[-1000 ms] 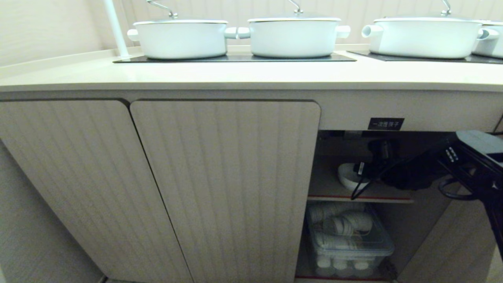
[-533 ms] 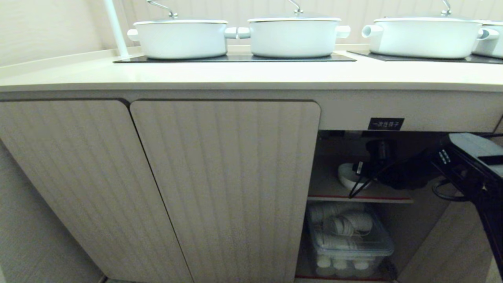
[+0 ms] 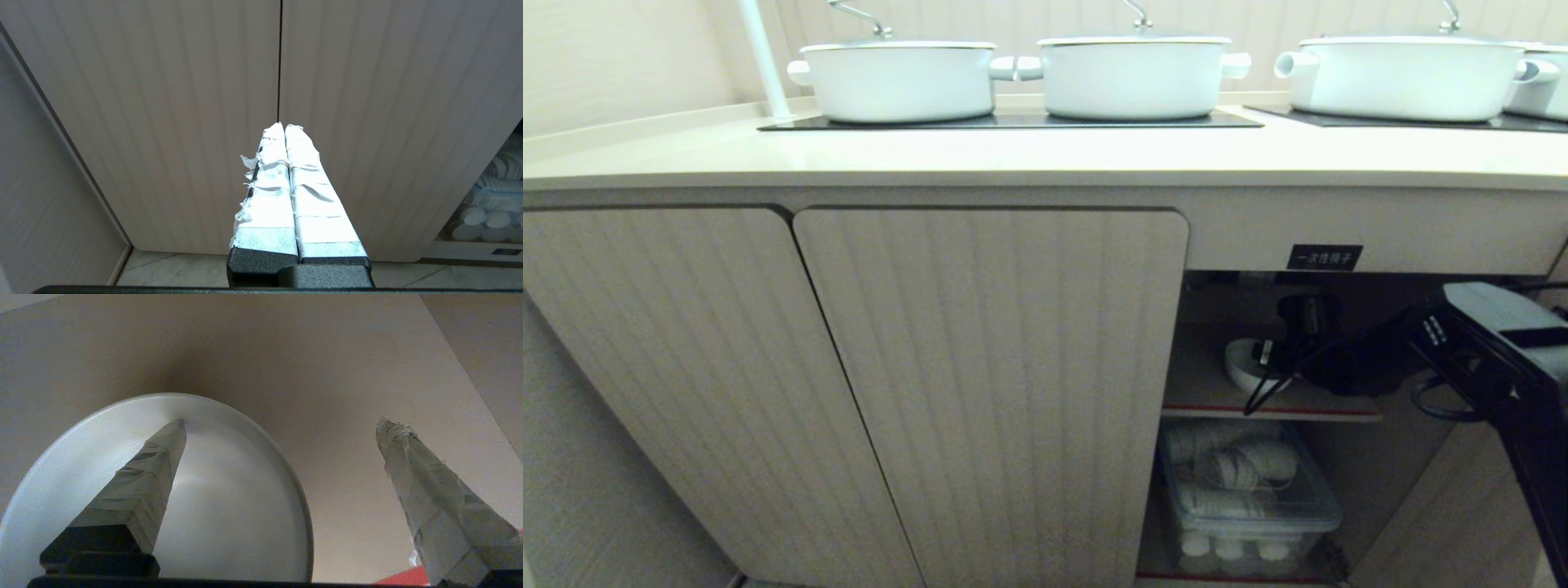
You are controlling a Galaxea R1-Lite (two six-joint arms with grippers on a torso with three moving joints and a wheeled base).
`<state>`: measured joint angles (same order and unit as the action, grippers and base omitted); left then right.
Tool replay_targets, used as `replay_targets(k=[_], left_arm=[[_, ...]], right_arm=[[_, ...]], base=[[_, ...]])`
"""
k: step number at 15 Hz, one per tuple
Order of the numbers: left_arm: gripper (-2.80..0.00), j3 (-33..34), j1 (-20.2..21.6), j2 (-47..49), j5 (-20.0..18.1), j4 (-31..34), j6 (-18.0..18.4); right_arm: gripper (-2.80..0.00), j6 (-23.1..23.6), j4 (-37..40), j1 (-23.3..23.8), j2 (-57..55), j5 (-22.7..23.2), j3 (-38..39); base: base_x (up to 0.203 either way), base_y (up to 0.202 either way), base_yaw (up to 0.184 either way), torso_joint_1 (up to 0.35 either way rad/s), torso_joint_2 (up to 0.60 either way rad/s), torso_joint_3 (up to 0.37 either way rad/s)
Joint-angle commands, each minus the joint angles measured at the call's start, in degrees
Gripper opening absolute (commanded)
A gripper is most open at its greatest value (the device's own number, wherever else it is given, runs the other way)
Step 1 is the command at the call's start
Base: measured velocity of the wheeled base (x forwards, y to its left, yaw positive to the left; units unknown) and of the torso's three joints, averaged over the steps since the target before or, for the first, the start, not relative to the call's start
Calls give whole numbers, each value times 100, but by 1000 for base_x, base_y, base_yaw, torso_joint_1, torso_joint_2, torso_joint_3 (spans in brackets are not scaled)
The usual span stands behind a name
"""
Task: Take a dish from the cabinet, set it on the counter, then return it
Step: Take the bowl from the cabinet
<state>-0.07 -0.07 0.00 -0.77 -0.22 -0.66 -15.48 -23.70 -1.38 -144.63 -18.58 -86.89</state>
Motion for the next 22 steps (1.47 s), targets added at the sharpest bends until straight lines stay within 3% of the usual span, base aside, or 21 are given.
replay_targets(k=[1,7,11,22], left_arm=[[-280,-1,-1,0,-2,-4,-4],[-280,-1,-1,0,-2,-4,-4],[-280,-1,-1,0,-2,-4,-4],[-280,-1,2,0,-2,-4,-4]], right_arm=[[0,59,8,4,-69,-6,-87],[0,71,73,-12,-153,25,-211],[0,71,537,-12,-249,21,-696],[0,62,866,-56,-144,65,-777]], base=[[0,0,0,0,0,0],[0,0,0,0,0,0],[0,0,0,0,0,0],[0,0,0,0,0,0]])
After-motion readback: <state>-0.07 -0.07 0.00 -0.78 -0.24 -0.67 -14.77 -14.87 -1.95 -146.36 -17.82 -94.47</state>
